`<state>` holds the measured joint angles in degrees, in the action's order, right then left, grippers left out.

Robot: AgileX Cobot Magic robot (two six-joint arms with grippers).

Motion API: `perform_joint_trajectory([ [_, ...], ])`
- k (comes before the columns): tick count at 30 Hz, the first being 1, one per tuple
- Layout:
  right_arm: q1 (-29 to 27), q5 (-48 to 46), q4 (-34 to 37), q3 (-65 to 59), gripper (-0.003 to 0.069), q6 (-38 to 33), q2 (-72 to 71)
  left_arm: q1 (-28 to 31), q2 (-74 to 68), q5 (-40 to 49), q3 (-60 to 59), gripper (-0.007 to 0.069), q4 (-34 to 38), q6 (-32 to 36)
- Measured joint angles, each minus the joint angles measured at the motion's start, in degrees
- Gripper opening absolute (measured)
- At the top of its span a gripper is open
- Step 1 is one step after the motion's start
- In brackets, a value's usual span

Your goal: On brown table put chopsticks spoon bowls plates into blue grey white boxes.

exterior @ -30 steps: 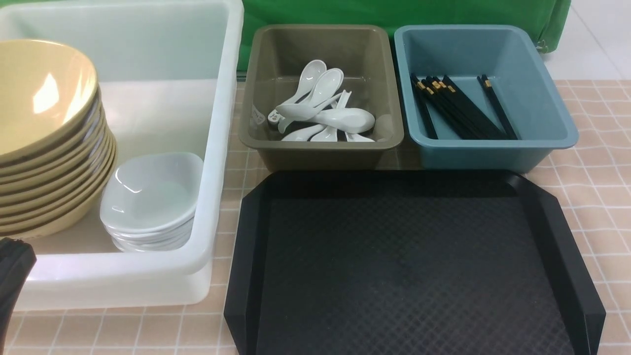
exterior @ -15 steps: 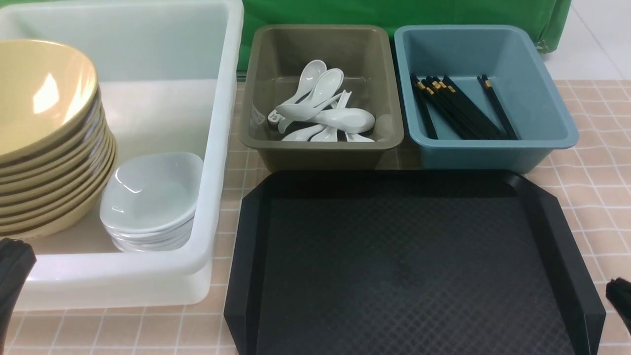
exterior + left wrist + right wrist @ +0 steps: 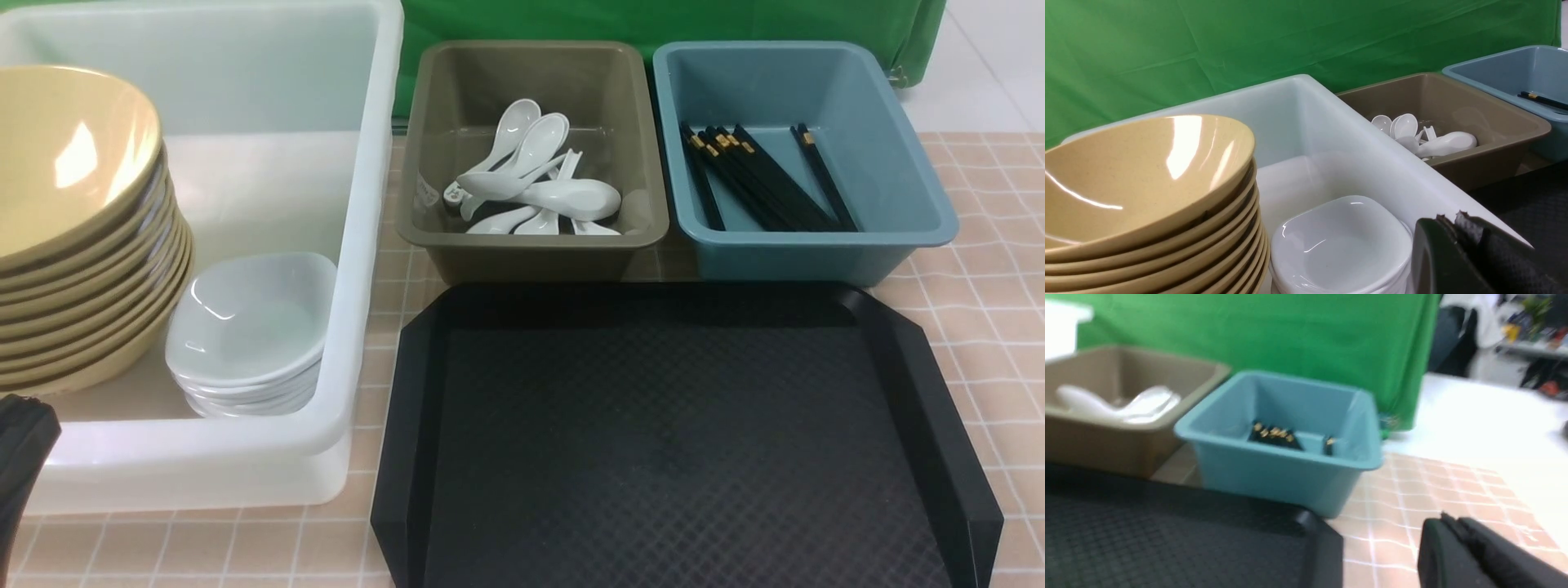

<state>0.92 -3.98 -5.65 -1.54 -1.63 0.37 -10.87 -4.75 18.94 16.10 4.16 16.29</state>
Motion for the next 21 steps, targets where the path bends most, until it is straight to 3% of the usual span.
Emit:
perform_joint_trajectory([
  [9,-1.28,-13.57,2.02,-0.07,0.0077,0.56,-1.01,0.0,0.0,0.0,0.0,0.0008,0.0,0.0],
  [21,-2.0,-14.0,2.61,-0.01,0.009,0.56,-1.01,0.0,0.0,0.0,0.0,0.0008,0.0,0.0],
])
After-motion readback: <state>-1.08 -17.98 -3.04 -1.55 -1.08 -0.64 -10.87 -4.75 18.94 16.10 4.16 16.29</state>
